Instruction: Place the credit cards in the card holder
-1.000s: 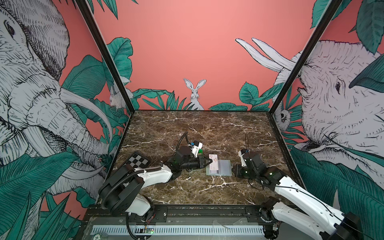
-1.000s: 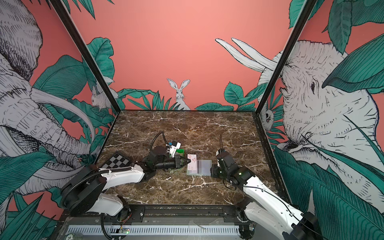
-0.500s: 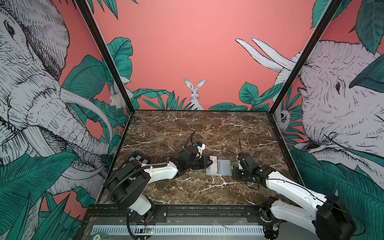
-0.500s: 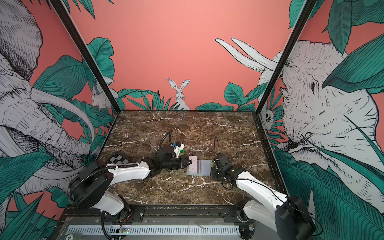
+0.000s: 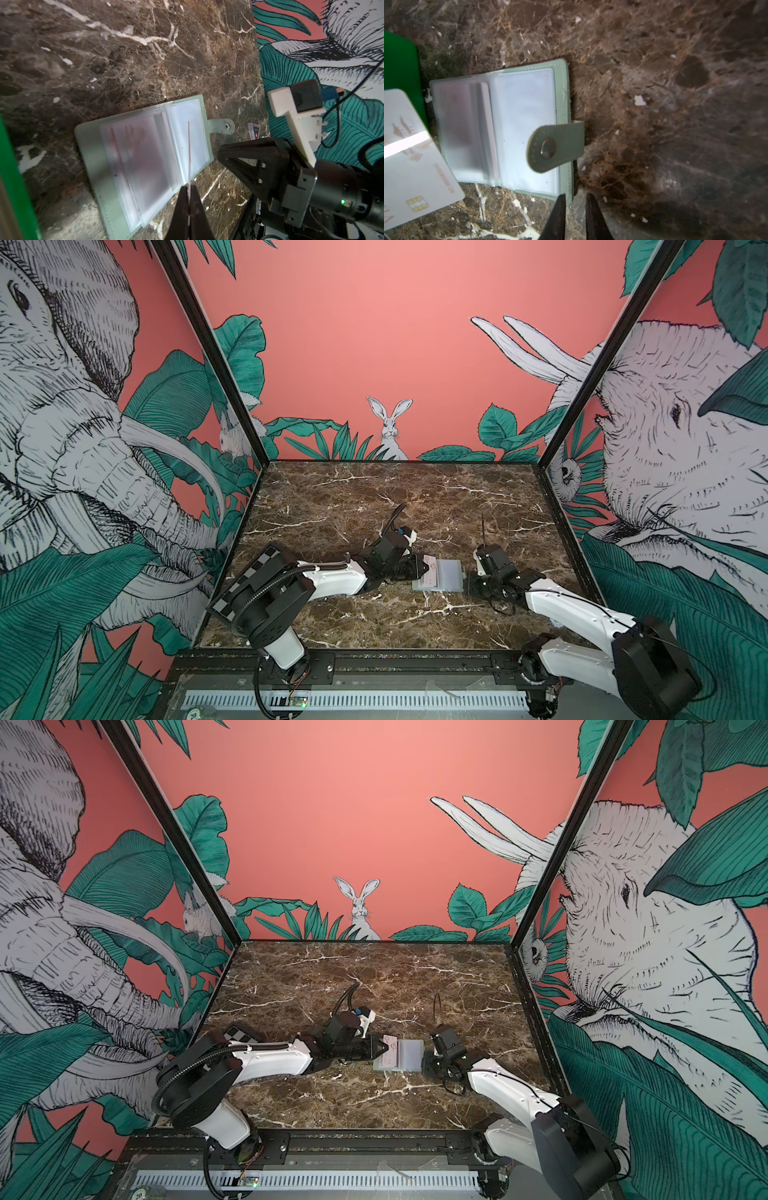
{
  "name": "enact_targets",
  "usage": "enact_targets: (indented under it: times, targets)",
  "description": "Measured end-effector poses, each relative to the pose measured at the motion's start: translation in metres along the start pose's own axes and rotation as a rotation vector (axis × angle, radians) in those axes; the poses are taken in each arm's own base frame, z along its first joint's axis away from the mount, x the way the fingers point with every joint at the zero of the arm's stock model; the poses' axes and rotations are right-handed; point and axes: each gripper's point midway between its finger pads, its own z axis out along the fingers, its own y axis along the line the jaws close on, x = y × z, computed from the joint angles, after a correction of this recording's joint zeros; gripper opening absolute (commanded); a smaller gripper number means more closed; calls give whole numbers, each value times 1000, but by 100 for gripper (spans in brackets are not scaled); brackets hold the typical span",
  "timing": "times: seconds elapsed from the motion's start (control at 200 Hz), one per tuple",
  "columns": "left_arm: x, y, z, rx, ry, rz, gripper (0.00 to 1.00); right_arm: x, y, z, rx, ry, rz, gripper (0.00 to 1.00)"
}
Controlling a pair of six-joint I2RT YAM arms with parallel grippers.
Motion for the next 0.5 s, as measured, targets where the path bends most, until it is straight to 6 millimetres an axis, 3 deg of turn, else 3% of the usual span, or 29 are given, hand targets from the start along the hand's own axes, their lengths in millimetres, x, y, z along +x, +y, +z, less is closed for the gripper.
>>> enact_targets:
  times: [0.5]
  targets:
    - [4,10,22,-4,23,-59,0,-1,1,10,-14,18,-12,17]
